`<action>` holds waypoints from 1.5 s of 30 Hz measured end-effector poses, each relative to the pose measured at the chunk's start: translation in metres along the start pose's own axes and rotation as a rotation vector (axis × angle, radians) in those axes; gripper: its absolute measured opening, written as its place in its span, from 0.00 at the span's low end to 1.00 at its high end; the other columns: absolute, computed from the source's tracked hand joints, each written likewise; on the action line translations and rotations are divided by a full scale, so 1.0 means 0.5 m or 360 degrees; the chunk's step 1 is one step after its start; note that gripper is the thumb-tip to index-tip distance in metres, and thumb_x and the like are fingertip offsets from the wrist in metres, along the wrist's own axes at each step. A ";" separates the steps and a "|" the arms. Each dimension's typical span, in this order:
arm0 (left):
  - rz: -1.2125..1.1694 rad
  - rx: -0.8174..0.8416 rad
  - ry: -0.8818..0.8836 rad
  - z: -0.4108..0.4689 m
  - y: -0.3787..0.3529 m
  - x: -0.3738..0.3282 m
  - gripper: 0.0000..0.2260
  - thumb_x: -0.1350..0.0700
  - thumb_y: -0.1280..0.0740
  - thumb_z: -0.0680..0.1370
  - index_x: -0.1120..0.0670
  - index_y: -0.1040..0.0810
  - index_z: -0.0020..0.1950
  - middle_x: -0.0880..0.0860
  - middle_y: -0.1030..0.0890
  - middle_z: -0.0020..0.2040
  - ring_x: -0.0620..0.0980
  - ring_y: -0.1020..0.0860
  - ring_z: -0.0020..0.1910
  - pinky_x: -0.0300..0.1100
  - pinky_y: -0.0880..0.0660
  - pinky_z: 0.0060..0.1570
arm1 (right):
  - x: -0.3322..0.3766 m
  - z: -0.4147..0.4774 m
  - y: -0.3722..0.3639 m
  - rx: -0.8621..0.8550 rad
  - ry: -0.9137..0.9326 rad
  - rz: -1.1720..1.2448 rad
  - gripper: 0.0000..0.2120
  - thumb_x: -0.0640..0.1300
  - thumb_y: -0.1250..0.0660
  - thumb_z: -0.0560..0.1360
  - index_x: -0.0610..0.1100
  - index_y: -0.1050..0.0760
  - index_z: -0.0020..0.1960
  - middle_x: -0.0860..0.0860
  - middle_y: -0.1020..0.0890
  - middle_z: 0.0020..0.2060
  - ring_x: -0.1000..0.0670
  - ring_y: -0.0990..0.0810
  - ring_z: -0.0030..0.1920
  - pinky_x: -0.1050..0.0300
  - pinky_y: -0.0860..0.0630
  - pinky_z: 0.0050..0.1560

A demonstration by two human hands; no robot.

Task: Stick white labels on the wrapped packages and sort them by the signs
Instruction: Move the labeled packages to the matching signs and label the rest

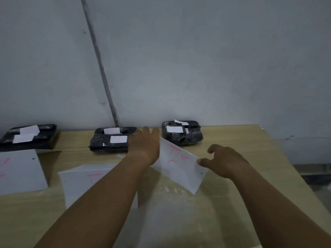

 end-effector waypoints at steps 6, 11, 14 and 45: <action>-0.0092 0.0093 -0.0024 0.005 -0.020 -0.024 0.22 0.56 0.41 0.80 0.46 0.37 0.75 0.54 0.27 0.69 0.58 0.28 0.66 0.54 0.34 0.65 | -0.016 0.002 -0.057 0.0140 0.0047 0.0063 0.21 0.57 0.33 0.75 0.49 0.29 0.64 0.48 0.23 0.58 0.47 0.24 0.52 0.54 0.26 0.49; -0.0207 0.0051 0.0058 -0.018 -0.008 -0.026 0.08 0.50 0.37 0.79 0.47 0.26 0.58 0.50 0.22 0.59 0.54 0.24 0.59 0.53 0.33 0.64 | -0.056 0.023 -0.031 -0.0085 -0.0012 0.0323 0.17 0.50 0.35 0.76 0.51 0.27 0.64 0.47 0.22 0.60 0.45 0.23 0.56 0.54 0.26 0.53; -0.0332 0.0037 0.0091 -0.032 0.006 -0.033 0.05 0.54 0.38 0.79 0.46 0.25 0.53 0.50 0.21 0.57 0.54 0.23 0.57 0.51 0.30 0.60 | -0.075 0.037 -0.013 -0.0181 0.0027 0.0481 0.17 0.48 0.37 0.76 0.50 0.27 0.64 0.47 0.21 0.60 0.43 0.23 0.57 0.54 0.26 0.53; -0.1774 -0.0297 0.0474 -0.092 -0.053 -0.035 0.03 0.56 0.31 0.77 0.49 0.22 0.49 0.47 0.22 0.47 0.46 0.24 0.45 0.40 0.25 0.43 | -0.130 0.071 -0.033 -0.0410 0.0160 0.1592 0.11 0.46 0.43 0.80 0.55 0.23 0.56 0.55 0.24 0.55 0.55 0.26 0.50 0.55 0.29 0.48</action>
Point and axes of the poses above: each hand's wrist, its own z-axis towards the middle knuckle, its own y-axis out of the back of the hand, x = y × z, the point moved 6 cm from there along z, towards the middle knuckle
